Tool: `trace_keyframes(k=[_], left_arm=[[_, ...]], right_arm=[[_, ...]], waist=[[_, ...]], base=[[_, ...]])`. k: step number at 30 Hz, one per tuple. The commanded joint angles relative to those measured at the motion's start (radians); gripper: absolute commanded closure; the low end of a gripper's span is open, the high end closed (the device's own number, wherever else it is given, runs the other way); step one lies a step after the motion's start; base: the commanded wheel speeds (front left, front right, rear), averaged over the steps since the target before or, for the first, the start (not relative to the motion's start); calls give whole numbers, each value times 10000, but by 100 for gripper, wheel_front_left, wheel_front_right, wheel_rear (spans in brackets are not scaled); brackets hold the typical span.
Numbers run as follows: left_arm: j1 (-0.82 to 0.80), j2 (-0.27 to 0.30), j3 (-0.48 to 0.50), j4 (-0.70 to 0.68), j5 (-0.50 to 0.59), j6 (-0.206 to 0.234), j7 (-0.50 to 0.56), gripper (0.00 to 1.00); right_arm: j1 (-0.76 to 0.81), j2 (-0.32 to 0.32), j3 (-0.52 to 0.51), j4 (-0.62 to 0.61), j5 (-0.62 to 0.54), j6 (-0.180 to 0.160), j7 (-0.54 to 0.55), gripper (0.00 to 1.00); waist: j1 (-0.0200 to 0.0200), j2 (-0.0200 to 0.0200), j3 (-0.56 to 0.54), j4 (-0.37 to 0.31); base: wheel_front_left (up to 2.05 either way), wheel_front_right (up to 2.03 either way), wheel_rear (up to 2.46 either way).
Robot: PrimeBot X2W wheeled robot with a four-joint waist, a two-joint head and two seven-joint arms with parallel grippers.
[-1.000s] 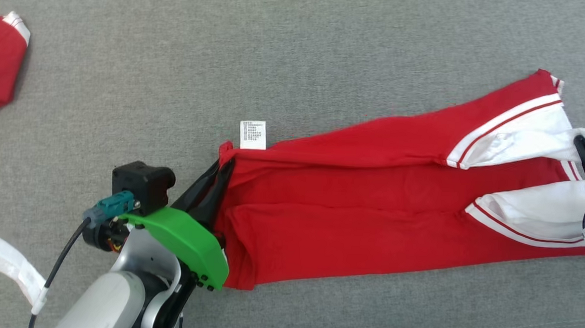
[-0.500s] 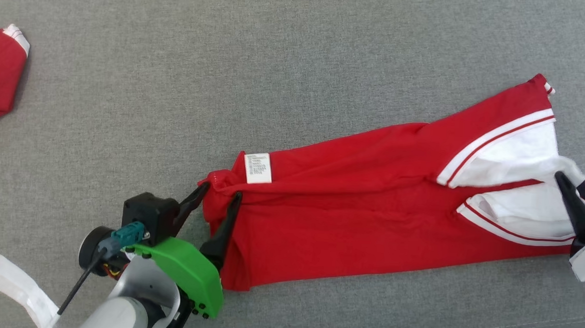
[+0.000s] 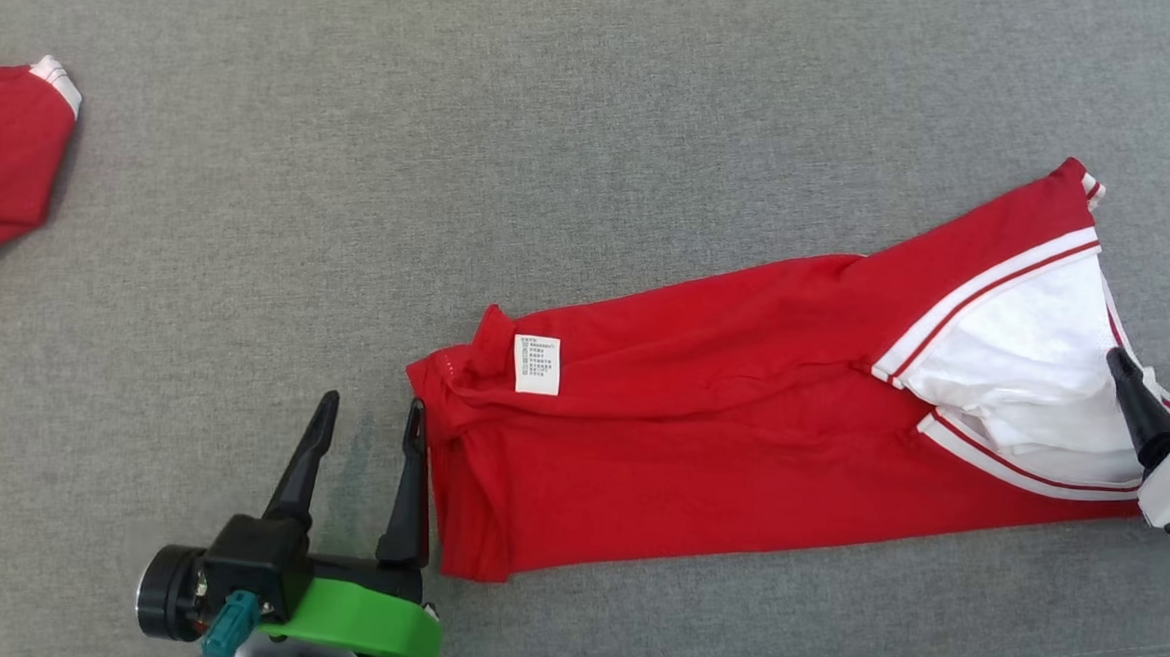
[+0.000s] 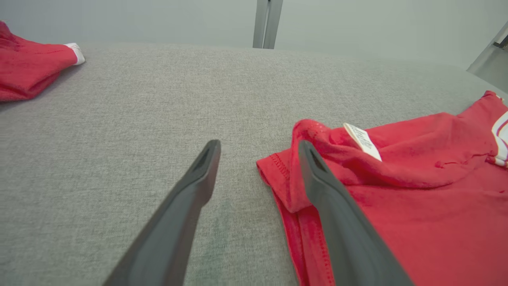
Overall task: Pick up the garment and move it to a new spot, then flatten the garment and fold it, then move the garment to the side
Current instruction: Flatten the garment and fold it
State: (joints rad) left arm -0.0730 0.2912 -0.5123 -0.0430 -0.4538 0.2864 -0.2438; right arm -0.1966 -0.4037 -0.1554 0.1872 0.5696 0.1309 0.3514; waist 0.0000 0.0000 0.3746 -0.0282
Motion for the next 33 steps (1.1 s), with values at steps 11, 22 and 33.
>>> trace_keyframes(k=[11, 22, 33], left_arm=[[514, -1411, 1339, 253, 1101, -859, -223, 0], [1054, -2265, 2841, 555, 2027, -1986, -219, 0], [1357, -2406, 2955, 766, 1531, -2159, -218, 0]], right_arm=[[-406, -64, 1177, 1631, 62, 2, 1156, 100], [-155, -1372, -259, 1678, 1356, -12, -72, 100], [901, -3010, -1649, -14, 1785, -4, 322, 100]], waist=[[0, 0, 14, 650], [0, 0, -722, 822], [0, 0, -1574, 890]], base=[[0, 0, 0], [0, 0, 0], [0, 0, 0]])
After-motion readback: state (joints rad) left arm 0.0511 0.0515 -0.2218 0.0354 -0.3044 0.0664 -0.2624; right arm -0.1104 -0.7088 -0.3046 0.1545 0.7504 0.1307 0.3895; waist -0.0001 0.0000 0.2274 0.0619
